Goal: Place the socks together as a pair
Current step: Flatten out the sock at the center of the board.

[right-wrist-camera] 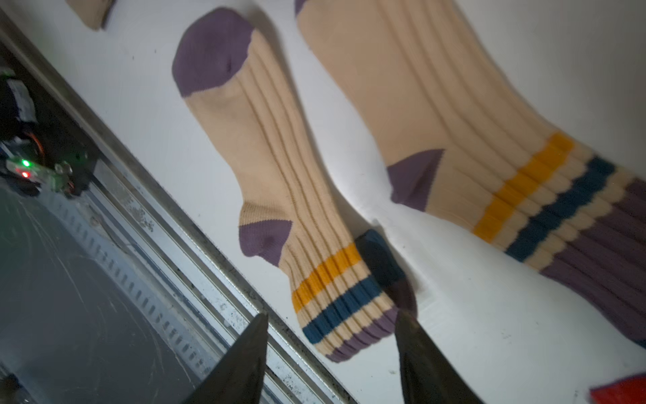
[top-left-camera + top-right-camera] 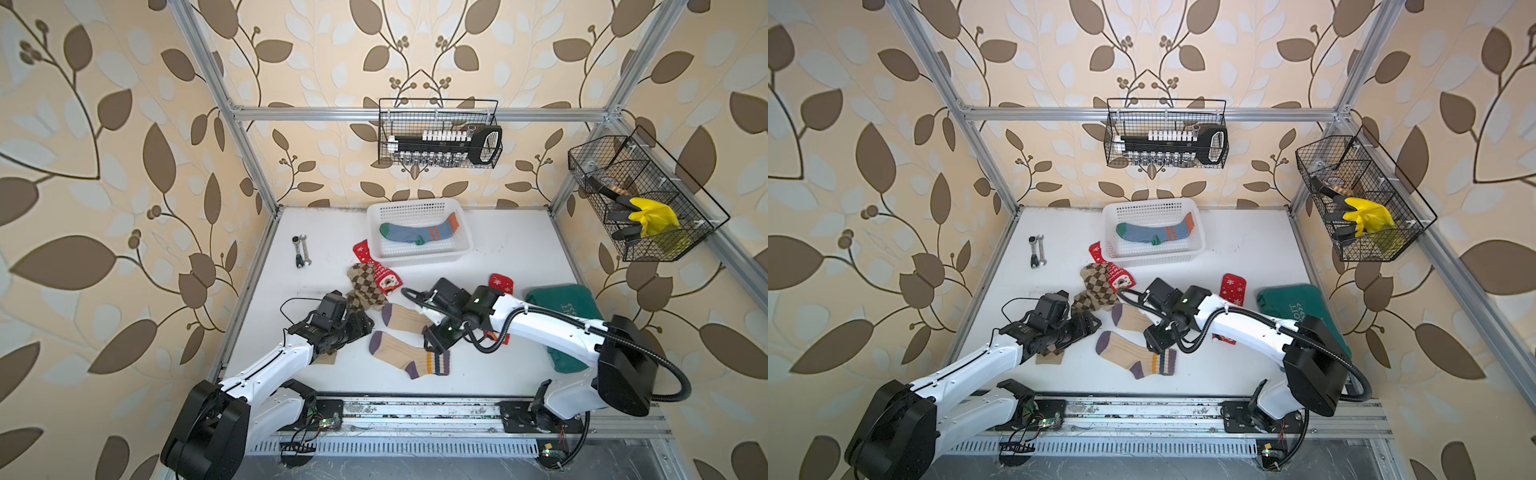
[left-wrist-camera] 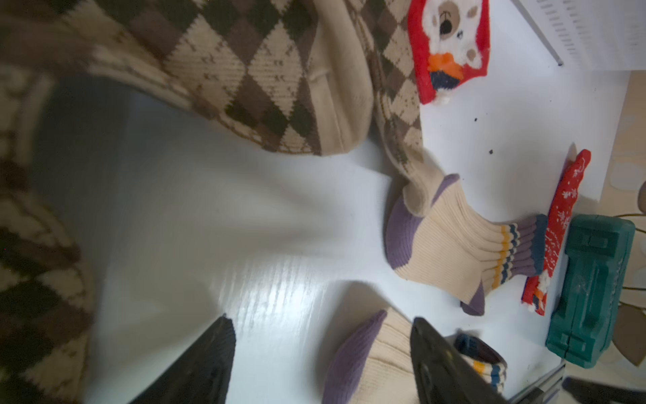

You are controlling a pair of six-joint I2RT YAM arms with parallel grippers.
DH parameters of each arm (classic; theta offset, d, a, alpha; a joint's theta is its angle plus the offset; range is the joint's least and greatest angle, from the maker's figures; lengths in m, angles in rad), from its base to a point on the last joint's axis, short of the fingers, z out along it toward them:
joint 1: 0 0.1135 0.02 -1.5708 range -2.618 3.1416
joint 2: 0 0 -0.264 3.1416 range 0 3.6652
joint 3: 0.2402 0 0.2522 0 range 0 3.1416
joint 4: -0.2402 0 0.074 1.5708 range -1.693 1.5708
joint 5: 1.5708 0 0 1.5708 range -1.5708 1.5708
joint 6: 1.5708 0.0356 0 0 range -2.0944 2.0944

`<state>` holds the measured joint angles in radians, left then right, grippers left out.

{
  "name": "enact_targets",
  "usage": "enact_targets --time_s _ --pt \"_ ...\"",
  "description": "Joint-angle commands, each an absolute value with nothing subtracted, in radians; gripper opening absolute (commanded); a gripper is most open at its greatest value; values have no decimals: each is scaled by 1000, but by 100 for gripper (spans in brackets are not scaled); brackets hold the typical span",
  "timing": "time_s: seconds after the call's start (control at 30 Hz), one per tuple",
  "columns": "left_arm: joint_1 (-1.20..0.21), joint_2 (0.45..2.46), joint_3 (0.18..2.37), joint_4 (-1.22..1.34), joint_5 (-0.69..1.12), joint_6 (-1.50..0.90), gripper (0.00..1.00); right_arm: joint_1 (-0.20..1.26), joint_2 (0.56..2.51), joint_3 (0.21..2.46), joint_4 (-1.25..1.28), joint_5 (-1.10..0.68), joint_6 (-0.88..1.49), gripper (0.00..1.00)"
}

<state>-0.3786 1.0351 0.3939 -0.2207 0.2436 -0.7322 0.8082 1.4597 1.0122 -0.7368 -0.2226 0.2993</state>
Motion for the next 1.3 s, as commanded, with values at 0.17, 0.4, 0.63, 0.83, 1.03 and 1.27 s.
enact_targets --time_s 0.17,0.4,0.63,0.83,1.03,1.27 --pt "-470 1061 390 -218 309 -704 68 623 1447 813 -613 -484 368 59" --pt "-570 1195 402 -114 292 -740 54 625 1518 790 -595 -455 370 61" --pt "-577 1221 409 -94 272 -742 24 663 1560 797 -590 -449 382 37" --pt "-578 1244 437 -87 288 -735 6 691 1491 842 -716 -296 393 2" --pt "-584 1259 463 -92 288 -724 0 796 1397 1052 -1023 16 428 0" --pt "-584 1256 463 -109 267 -720 0 952 1614 1264 -1183 208 464 21"
